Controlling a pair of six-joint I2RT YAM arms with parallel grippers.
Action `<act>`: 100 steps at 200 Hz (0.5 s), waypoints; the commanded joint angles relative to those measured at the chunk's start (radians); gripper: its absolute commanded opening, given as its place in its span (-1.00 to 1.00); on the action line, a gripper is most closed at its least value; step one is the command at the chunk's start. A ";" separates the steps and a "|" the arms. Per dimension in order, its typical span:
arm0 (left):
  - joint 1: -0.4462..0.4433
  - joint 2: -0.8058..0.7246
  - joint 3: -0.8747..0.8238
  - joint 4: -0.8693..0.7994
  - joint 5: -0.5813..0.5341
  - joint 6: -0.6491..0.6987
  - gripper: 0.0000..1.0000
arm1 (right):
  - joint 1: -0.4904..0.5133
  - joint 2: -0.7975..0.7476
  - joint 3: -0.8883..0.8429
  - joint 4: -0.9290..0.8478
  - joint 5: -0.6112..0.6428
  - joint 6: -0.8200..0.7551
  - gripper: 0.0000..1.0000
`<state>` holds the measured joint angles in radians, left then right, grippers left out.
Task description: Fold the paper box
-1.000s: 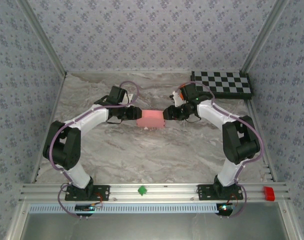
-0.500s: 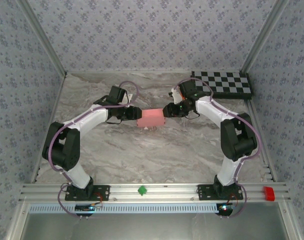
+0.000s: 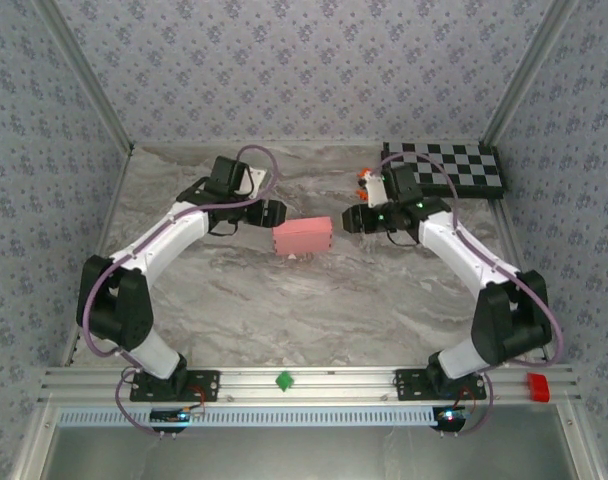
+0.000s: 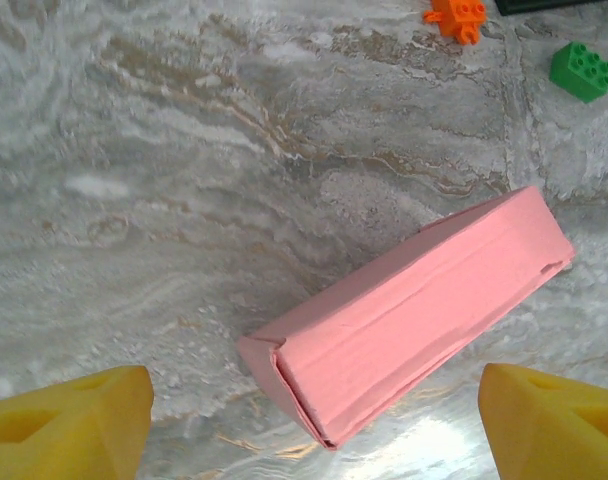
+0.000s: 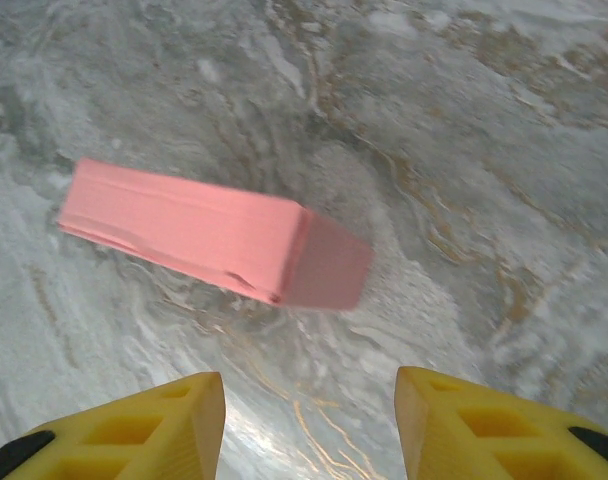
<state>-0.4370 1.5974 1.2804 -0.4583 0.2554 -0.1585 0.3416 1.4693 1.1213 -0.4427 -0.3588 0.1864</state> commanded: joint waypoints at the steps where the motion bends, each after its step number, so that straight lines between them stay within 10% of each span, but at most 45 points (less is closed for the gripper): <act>1: -0.019 -0.022 0.036 -0.029 0.015 0.255 0.69 | -0.018 -0.064 -0.089 0.025 0.046 -0.013 0.01; 100: -0.038 0.132 0.136 -0.150 0.188 0.930 0.72 | -0.047 -0.246 -0.307 0.054 0.067 0.024 0.03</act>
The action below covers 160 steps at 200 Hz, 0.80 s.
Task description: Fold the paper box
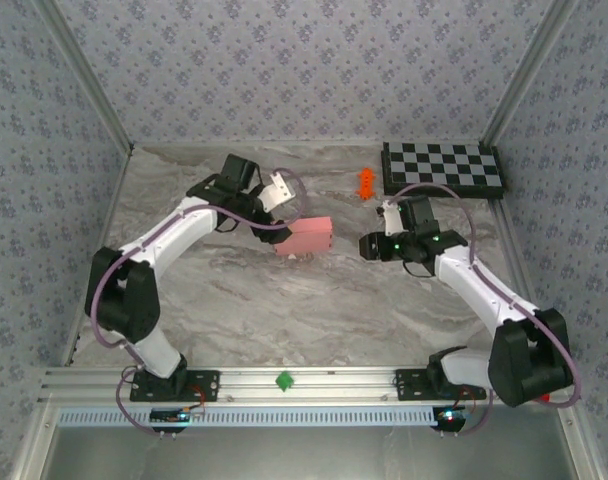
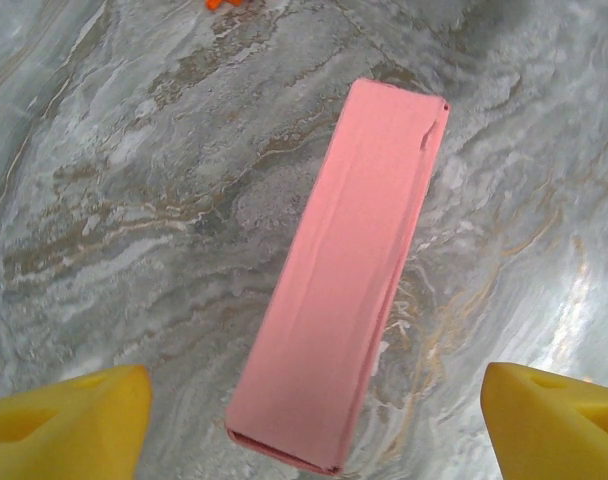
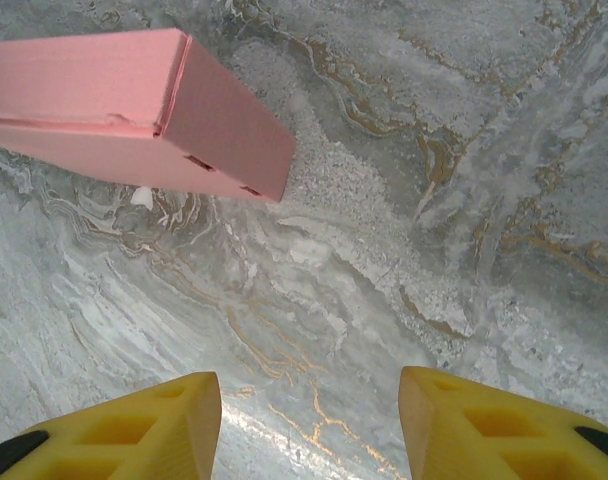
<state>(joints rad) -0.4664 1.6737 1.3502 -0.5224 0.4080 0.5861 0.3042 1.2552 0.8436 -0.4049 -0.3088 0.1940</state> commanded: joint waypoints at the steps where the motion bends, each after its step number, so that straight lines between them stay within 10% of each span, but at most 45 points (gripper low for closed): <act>1: -0.009 0.058 0.066 -0.088 0.035 0.189 0.72 | -0.010 -0.032 -0.029 0.016 0.017 0.017 0.03; 160: -0.076 0.240 0.133 -0.062 -0.098 0.310 0.54 | -0.029 -0.027 -0.049 0.021 0.005 0.031 0.04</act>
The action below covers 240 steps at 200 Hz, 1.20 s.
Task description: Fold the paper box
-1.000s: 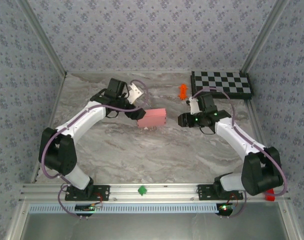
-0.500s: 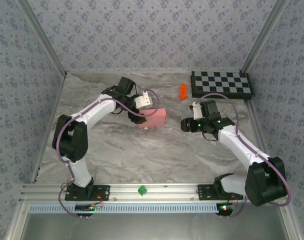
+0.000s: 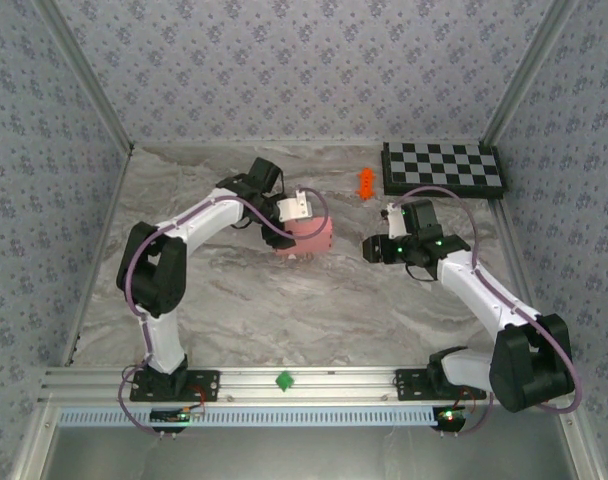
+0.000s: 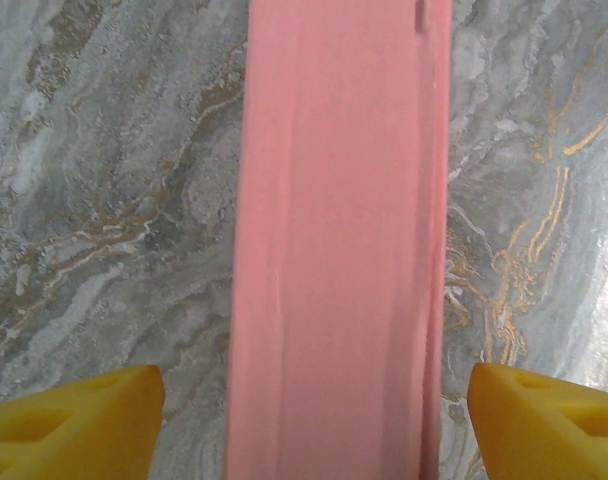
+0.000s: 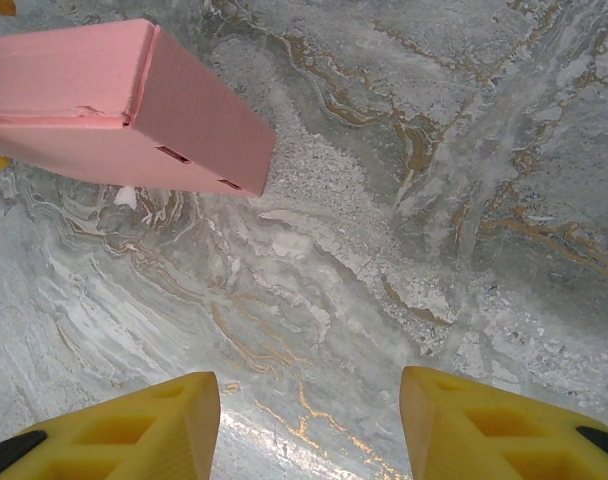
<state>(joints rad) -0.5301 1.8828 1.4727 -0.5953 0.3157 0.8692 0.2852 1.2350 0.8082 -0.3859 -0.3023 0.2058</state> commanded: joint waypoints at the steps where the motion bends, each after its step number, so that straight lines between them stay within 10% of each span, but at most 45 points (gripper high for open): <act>1: -0.012 0.032 0.011 0.010 -0.006 0.027 0.54 | -0.010 -0.007 -0.013 0.001 -0.002 0.020 0.04; 130: -0.019 0.036 0.024 0.022 -0.032 -0.002 -0.17 | -0.019 0.032 -0.010 -0.001 -0.007 0.026 0.05; 240: -0.019 -0.103 -0.266 0.474 -0.428 -0.026 -0.10 | -0.024 0.050 -0.018 0.005 -0.008 0.032 0.04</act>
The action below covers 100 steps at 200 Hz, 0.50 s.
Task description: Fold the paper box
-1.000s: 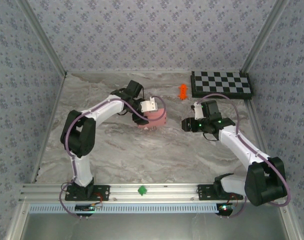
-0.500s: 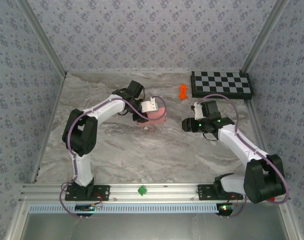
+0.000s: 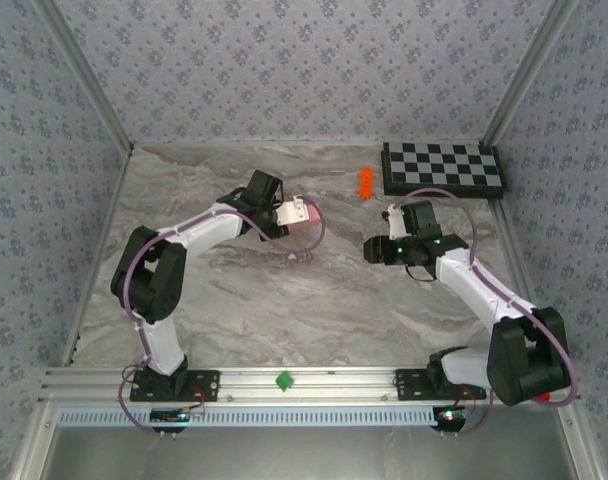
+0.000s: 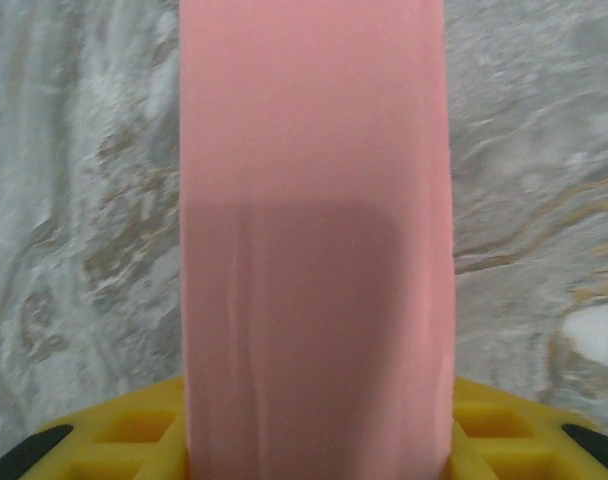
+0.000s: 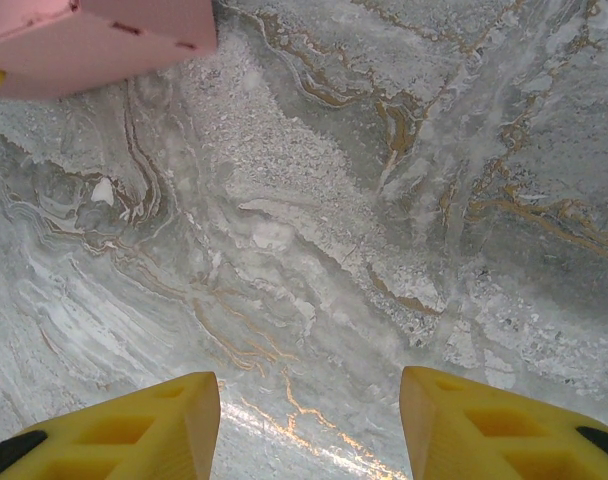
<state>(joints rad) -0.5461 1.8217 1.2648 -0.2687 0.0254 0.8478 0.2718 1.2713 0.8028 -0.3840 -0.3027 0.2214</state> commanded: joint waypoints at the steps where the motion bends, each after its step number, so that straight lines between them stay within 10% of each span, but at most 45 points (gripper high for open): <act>1: -0.002 -0.042 -0.061 0.153 -0.141 -0.003 -0.10 | -0.011 0.014 -0.013 0.003 -0.007 0.016 0.04; 100: -0.021 0.020 -0.231 0.525 -0.407 0.059 -0.05 | -0.012 0.032 -0.014 0.007 -0.010 0.017 0.04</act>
<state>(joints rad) -0.5591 1.8156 1.0515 0.1425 -0.3077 0.8825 0.2668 1.2907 0.8009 -0.3836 -0.3031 0.2218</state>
